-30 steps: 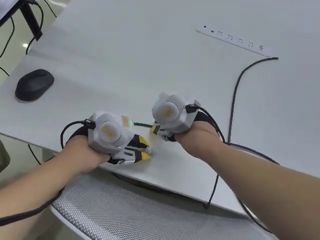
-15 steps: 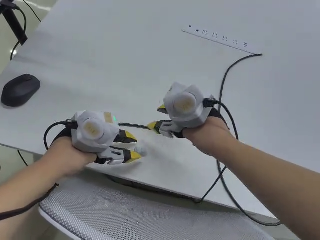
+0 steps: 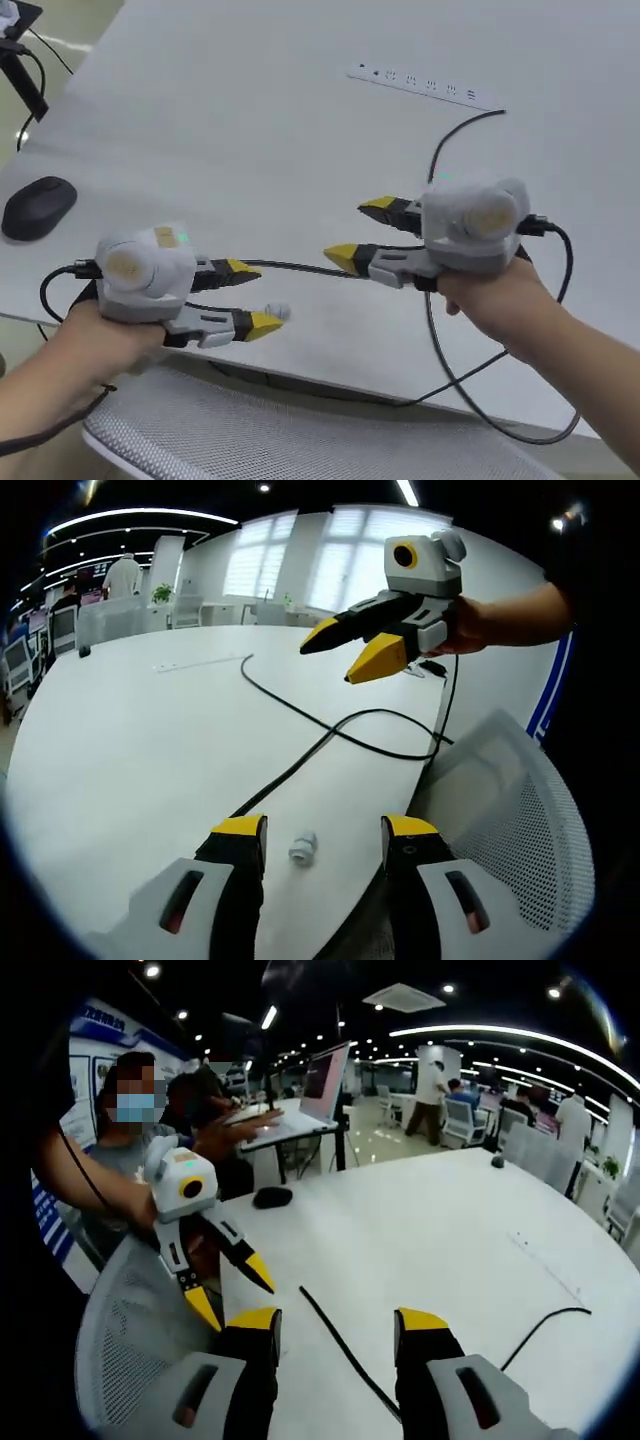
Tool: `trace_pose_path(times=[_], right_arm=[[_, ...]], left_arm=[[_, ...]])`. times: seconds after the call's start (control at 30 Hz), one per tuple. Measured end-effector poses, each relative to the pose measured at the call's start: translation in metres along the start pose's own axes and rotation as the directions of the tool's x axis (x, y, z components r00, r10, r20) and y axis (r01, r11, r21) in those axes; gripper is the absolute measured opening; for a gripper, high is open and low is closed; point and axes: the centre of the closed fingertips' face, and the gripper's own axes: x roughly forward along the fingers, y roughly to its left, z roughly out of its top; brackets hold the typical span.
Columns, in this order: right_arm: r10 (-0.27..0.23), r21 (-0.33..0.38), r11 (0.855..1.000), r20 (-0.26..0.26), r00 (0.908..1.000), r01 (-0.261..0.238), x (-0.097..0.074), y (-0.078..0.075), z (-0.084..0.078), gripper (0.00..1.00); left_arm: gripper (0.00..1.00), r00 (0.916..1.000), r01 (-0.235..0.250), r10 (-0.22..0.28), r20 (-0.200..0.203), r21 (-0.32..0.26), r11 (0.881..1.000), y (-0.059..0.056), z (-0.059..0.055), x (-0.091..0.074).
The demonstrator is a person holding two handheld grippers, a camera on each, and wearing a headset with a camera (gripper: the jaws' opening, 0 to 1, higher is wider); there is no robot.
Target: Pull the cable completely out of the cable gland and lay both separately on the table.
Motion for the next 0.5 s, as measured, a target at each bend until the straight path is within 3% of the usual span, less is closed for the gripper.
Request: trace_pose_path(times=[0.2, 0.3, 0.37, 0.5], right_arm=[[-0.077, 0.071, 0.995, 0.043, 0.9961, 0.074, -0.039, 0.007, -0.023, 0.50], [-0.114, 0.153, 0.983, 0.061, 0.9916, 0.104, -0.055, 0.014, -0.039, 0.53], [-0.134, 0.146, 0.981, 0.045, 0.9899, 0.127, -0.066, 0.020, -0.054, 0.53], [-0.170, 0.154, 0.975, 0.043, 0.9846, 0.161, -0.082, 0.033, -0.074, 0.59]], left_arm=[[0.61, 0.9983, -0.040, 0.041, 0.042, -0.009, 0.999, -0.005, 0.006, -0.007], [0.68, 0.9971, -0.060, 0.060, 0.046, -0.016, 0.998, -0.007, 0.005, -0.010], [0.72, 0.9950, -0.093, 0.093, 0.034, -0.022, 0.995, -0.003, 0.002, -0.016], [0.76, 0.9903, -0.110, 0.117, 0.075, -0.085, 0.990, 0.002, 0.007, -0.025]])
